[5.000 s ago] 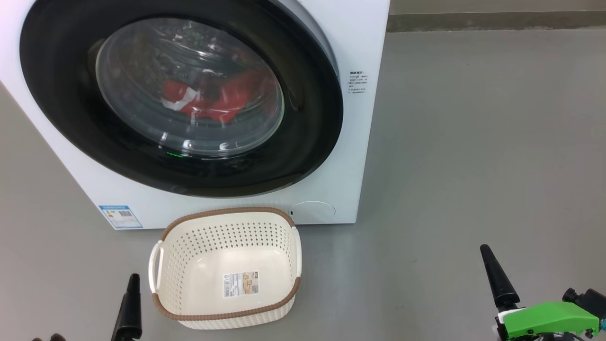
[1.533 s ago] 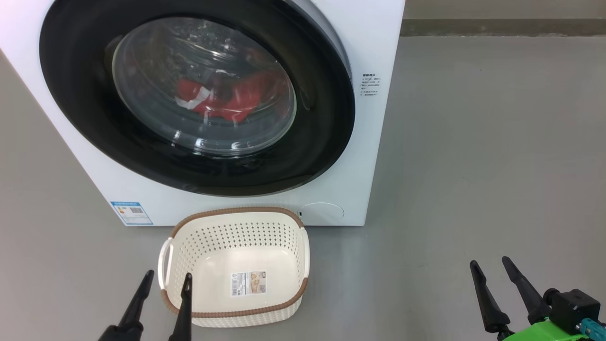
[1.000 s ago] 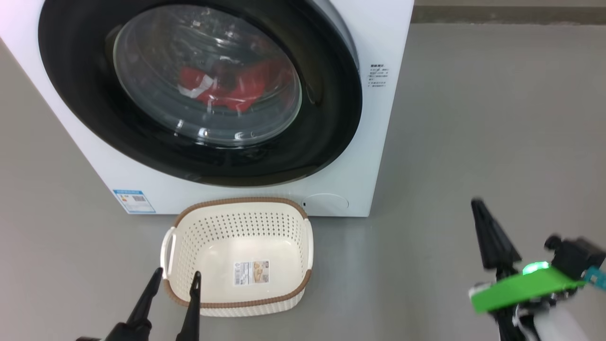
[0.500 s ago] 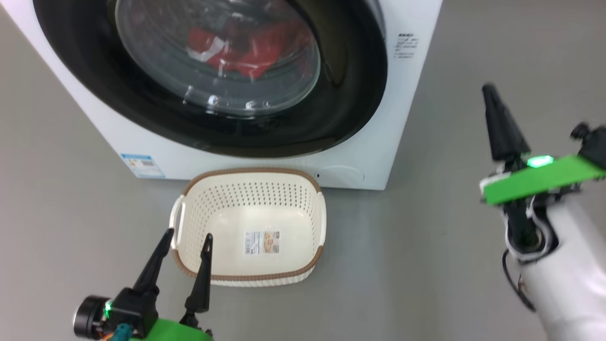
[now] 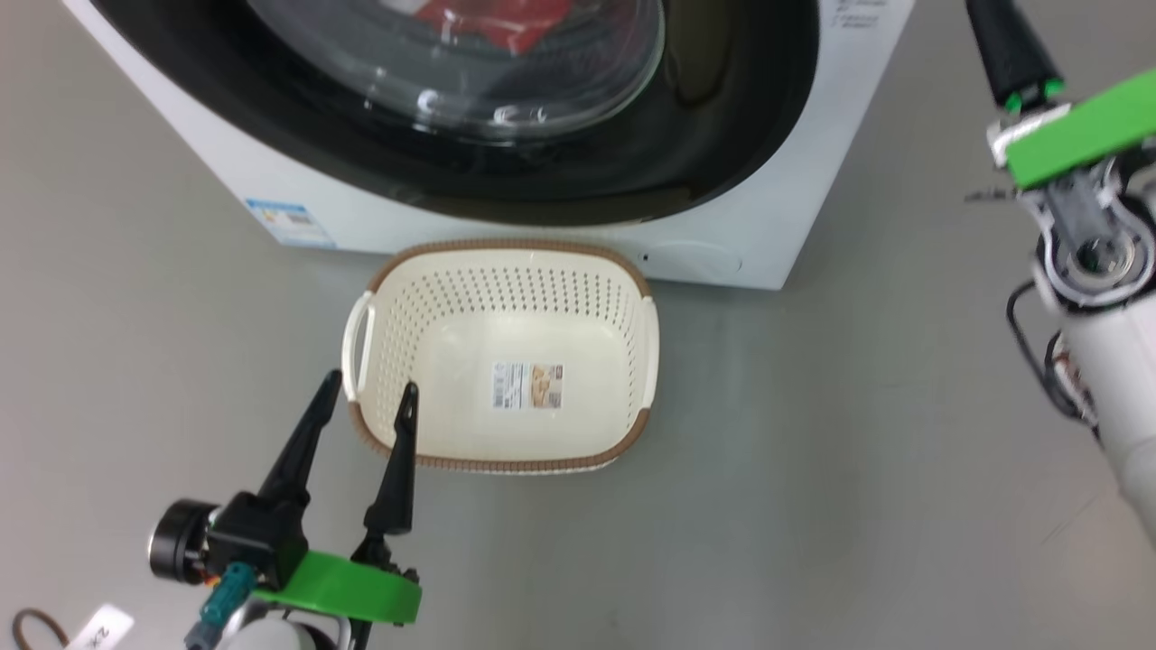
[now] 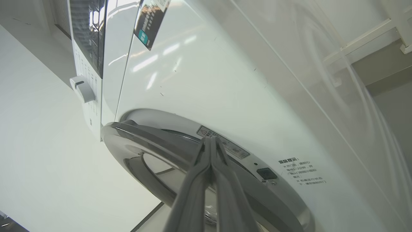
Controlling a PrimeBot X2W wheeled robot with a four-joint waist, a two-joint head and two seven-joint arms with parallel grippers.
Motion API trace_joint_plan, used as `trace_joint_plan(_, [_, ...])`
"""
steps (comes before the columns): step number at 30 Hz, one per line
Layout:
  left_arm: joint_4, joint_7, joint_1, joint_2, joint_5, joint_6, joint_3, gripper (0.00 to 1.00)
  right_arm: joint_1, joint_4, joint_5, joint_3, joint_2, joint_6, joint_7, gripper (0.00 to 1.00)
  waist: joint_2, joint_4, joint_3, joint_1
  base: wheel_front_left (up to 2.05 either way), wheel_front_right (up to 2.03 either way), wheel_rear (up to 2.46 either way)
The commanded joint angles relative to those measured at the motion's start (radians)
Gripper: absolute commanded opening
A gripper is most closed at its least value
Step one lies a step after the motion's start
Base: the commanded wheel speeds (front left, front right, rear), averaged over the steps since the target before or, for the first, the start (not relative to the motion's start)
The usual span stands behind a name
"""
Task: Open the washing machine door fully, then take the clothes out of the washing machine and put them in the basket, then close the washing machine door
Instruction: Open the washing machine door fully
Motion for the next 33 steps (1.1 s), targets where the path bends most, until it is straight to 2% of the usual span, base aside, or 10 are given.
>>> trace_joint_plan(1, [-0.029, -0.012, -0.039, 0.014, -0.012, 0.009, 0.027, 1.0, -0.038, -0.017, 0.033, 0.022, -0.004, -0.001, 0.021, 0.0, 0.0, 0.029, 0.053, 0.0, 0.0, 0.0, 0.0])
trace_joint_plan(6, [-0.03, -0.012, -0.072, 0.014, -0.021, 0.013, 0.007, 1.0, -0.12, 0.021, 0.089, 0.076, -0.035, -0.001, 0.09, 0.0, 0.0, 0.048, 0.092, 0.0, 0.0, 0.0, 0.0])
trace_joint_plan(15, [-0.03, -0.012, -0.105, 0.014, -0.031, 0.018, -0.009, 1.0, -0.222, 0.116, 0.263, 0.073, -0.018, -0.001, 0.258, 0.0, 0.0, 0.067, 0.135, 0.0, 0.0, 0.0, 0.0])
trace_joint_plan(24, [-0.031, -0.012, -0.123, 0.014, -0.043, 0.02, -0.021, 1.0, -0.312, 0.258, 0.324, 0.073, -0.006, -0.001, 0.435, 0.0, 0.0, 0.081, 0.159, 0.0, 0.0, 0.0, 0.0])
trace_joint_plan(33, [-0.024, -0.012, -0.133, 0.014, -0.054, 0.021, -0.036, 1.0, -0.34, 0.291, 0.378, 0.054, 0.021, -0.001, 0.585, 0.0, 0.0, 0.094, 0.156, 0.0, 0.0, 0.0, 0.0])
